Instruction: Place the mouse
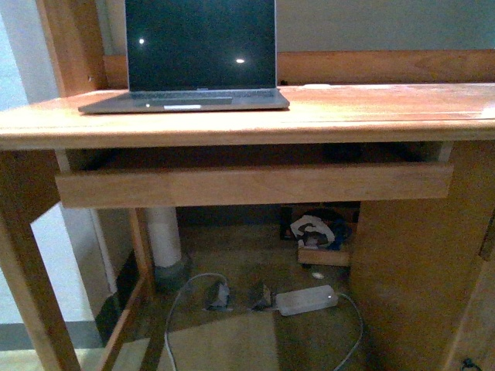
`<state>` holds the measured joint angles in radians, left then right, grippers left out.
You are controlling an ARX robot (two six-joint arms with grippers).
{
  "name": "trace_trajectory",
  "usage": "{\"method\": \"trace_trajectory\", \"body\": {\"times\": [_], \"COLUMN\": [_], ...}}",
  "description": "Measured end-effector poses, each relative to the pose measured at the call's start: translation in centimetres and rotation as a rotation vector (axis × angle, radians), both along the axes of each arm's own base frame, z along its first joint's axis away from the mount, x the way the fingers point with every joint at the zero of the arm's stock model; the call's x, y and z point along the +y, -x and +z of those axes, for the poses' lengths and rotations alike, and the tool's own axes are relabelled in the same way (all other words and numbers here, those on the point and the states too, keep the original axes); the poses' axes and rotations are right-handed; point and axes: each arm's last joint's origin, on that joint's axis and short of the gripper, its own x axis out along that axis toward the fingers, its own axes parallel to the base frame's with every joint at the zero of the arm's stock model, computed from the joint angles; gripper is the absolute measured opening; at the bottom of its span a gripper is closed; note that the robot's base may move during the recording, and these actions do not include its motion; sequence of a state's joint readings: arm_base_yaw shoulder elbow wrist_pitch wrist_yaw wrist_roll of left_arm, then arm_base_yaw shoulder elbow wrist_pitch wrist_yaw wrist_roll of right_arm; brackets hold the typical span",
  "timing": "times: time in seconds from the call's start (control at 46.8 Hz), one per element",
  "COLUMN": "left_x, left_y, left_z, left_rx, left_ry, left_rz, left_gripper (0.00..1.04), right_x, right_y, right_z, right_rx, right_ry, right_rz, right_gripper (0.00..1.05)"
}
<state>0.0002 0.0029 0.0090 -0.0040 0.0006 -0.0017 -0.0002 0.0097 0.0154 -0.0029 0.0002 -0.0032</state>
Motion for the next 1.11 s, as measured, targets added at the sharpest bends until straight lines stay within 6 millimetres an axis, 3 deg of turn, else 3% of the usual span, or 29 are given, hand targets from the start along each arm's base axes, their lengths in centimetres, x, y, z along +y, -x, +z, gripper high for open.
{"method": "trace_trajectory", "body": {"times": [0.448, 0.641, 0.79, 0.94, 1.111], "left_x": [0.0, 0.0, -1.2, -2.0, -2.1], "left_y": [-0.2, -4.5, -10.6, -14.9, -15.2], "left_z": [0.2, 0.3, -0.5, -1.7, -2.7], "left_rx": [-0.015, 0.003, 0.039, 0.078, 0.128], "left_ry": [0.02, 0.386, 0.666, 0.829, 0.883], "left_rz": [-0.017, -0.139, -0.177, -0.165, -0.137], "left_gripper": [0.98, 0.98, 0.98, 0.98, 0.98], "right_x": [0.0, 0.0, 0.0, 0.0, 0.0], "right_y": [0.0, 0.0, 0.0, 0.0, 0.0], "right_z": [0.0, 0.0, 0.0, 0.0, 0.0], "right_rx": [0.0, 0.0, 0.0, 0.0, 0.0], "right_ry": [0.001, 0.001, 0.001, 0.001, 0.001], "right_rz": [0.001, 0.001, 0.001, 0.001, 0.001], "right_gripper": [0.98, 0.98, 0.98, 0.98, 0.98]}}
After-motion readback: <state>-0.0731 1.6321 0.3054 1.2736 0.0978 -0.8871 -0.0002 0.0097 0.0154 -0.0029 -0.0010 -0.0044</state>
